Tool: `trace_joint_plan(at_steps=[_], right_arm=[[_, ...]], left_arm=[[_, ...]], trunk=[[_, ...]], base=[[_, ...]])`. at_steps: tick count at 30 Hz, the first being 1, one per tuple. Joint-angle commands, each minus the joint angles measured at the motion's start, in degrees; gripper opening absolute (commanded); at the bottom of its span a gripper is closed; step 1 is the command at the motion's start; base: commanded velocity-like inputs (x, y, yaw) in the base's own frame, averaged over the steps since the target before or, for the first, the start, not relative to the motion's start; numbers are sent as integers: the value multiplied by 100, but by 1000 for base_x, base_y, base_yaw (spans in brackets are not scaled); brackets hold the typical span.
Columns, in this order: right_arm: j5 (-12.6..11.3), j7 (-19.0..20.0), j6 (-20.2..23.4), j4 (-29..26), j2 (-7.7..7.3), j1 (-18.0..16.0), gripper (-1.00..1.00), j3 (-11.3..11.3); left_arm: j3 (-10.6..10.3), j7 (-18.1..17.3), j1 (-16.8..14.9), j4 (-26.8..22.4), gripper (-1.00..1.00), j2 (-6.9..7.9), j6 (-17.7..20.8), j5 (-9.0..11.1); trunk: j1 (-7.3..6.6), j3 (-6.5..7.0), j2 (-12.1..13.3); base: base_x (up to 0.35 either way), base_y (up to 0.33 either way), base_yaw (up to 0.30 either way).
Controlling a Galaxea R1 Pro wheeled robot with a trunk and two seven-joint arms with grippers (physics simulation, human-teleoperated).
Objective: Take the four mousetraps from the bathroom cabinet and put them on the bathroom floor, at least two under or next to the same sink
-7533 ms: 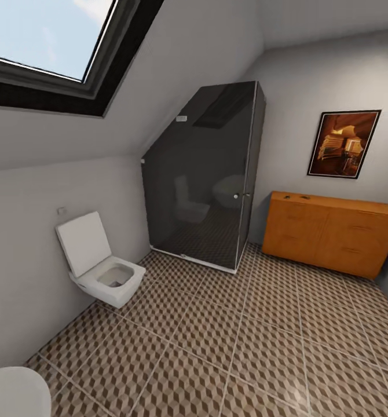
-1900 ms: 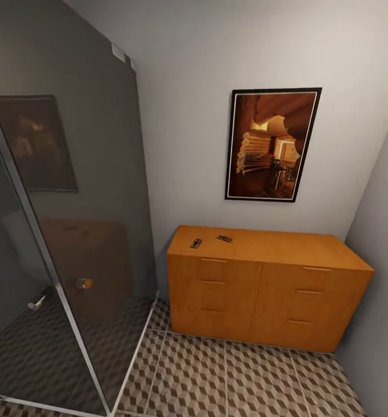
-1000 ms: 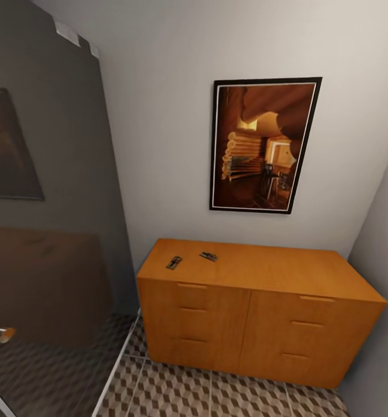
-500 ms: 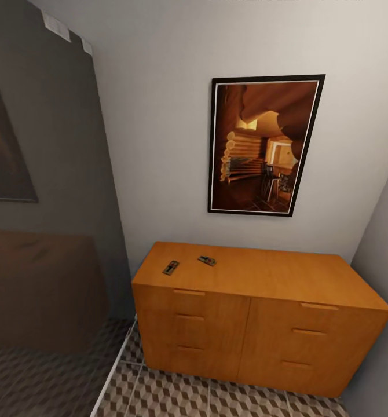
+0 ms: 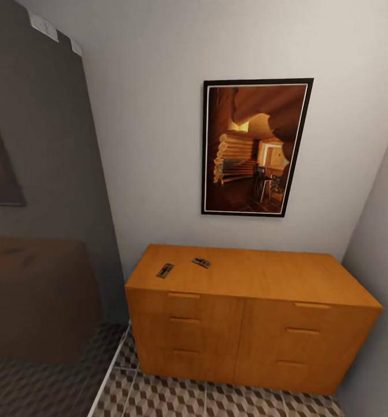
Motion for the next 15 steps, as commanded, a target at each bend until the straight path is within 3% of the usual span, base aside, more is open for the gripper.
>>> trace_joint_plan(at_steps=[1,7,15], right_arm=[[60,-58,-18,16,0,-6,100,9],[60,-58,-18,16,0,-4,100,9],[77,-51,-12,16,0,-6,100,21]], left_arm=[[-50,9,-6,18,100,0,-21,22],[-50,9,-6,18,100,-2,-14,22],[-46,-12,-6,18,100,-30,-34,28]], trunk=[[4,-2,-3],[4,-1,-3],[4,-1,-3]], base=[[221,90,-8],[248,32,-3],[52,3,0]])
